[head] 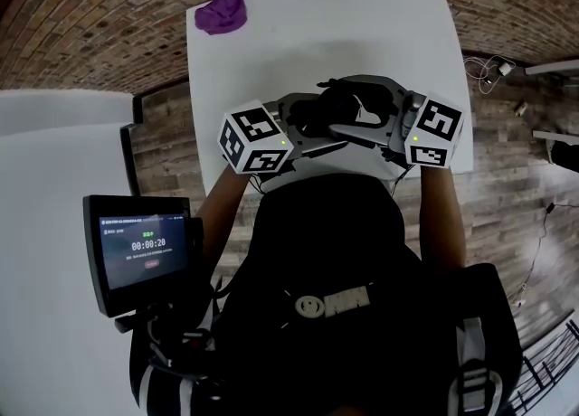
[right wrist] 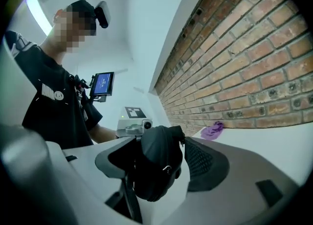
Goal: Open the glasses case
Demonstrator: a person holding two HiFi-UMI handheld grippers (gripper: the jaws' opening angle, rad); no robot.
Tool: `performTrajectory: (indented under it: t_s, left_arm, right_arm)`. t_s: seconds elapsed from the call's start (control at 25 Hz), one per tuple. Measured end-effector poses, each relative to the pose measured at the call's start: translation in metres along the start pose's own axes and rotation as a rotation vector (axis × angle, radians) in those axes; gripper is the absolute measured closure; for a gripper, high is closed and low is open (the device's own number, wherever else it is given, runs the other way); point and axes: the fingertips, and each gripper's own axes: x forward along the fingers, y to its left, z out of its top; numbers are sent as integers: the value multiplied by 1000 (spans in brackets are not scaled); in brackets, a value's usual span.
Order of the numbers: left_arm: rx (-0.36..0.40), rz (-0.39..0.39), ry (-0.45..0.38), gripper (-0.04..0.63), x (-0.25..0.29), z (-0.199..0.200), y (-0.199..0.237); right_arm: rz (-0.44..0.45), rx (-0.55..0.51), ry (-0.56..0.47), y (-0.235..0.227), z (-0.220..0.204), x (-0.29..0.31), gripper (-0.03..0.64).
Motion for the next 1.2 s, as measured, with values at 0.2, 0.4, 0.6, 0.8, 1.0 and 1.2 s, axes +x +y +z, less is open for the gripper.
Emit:
performTrajectory:
  t_s: [0.2,0.4,0.6,0.8,1.0,1.2]
  left_arm:
    - [-26,1,-21,311,-3,1,3]
    - [-94,-7,-247,306,-20,28,8]
    - [-192,41,-396,271,-44,42,24]
    - [-212,42,-482,267,-39,52,19]
    - [-204,90,-567,267,-44,65,24]
    - [-182,51,-571,300,-52,65,18]
  right_arm:
    - [-9,67,-49,-3,0,5,327]
    - [-50,143,-286,-16,28,-14,331]
    - [-136,326,-656,-49,62,-63,333]
    - [-162,498,-895,-64,66,-69,333]
    - [-156,541,-900,-57,54,-50,333]
    - [-104,513,-818,-50,53,-42,331]
